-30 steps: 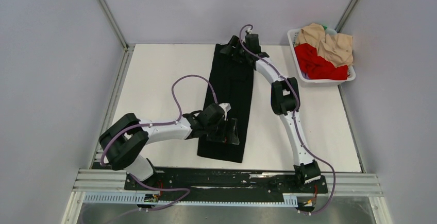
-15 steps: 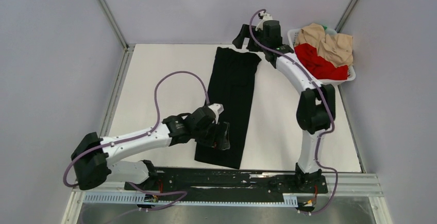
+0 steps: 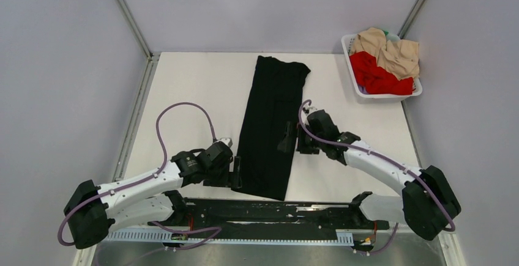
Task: Fold and stack the t-shirts
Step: Grab the bottom of the folded rectangular tshirt with both arms
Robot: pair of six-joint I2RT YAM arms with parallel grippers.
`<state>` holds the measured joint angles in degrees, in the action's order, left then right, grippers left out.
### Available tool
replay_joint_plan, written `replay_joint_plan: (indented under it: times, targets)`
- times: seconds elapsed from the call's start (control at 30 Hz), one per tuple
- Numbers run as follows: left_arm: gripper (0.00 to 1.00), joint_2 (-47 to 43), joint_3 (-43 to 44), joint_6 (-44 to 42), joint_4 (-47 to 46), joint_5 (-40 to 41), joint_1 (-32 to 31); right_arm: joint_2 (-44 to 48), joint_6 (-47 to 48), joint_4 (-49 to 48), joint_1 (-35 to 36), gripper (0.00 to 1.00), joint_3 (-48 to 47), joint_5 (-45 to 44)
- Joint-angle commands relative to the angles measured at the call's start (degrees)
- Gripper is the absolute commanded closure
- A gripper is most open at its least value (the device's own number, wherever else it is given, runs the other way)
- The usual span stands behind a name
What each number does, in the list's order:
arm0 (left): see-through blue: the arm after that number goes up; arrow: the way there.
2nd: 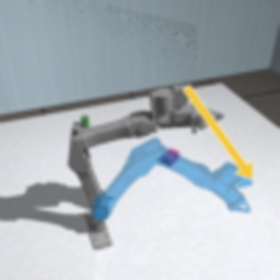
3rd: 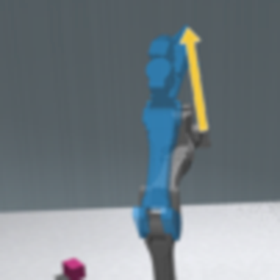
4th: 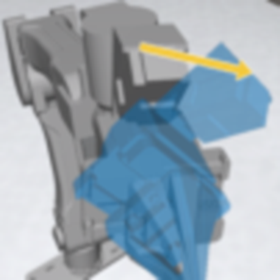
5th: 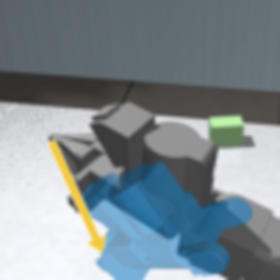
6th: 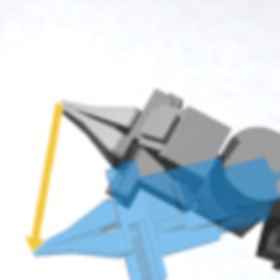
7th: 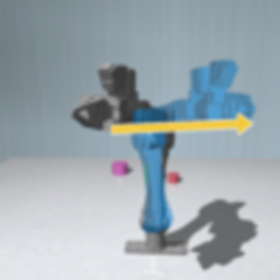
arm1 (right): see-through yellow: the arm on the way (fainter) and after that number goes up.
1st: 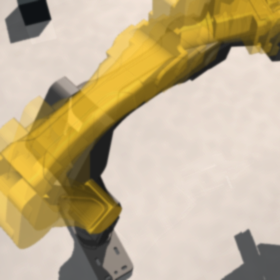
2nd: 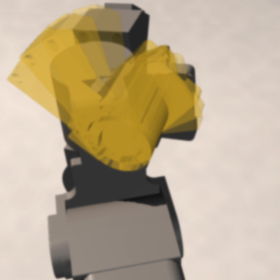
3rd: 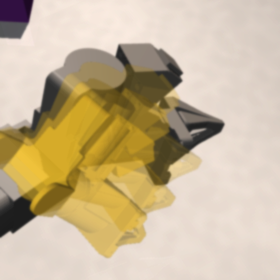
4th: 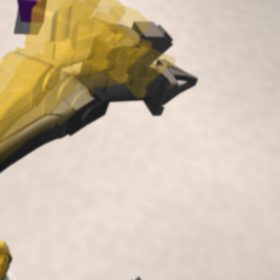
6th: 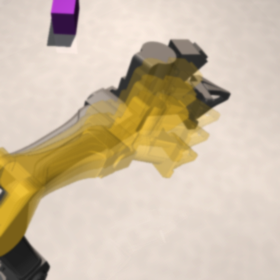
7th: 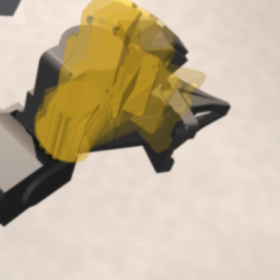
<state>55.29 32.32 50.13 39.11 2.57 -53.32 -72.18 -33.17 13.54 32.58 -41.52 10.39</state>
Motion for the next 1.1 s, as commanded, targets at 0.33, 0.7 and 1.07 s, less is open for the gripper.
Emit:
replay_joint_plan:
  times: [0.33,0.7,1.07]
  targets:
    - [0.47,10.22,-1.91,2.39,-10.26,-2.16,0.15,8.30,-20.10,6.21,20.75,0.19,12.13,1.56]
    - [0.73,9.34,-3.60,2.85,-7.89,-2.18,0.17,0.83,-29.42,3.24,28.44,0.38,13.25,-0.23]
    - [1.00,6.55,-5.40,4.54,-6.13,-2.22,0.19,1.43,-33.59,7.27,30.76,0.93,14.93,-2.08]
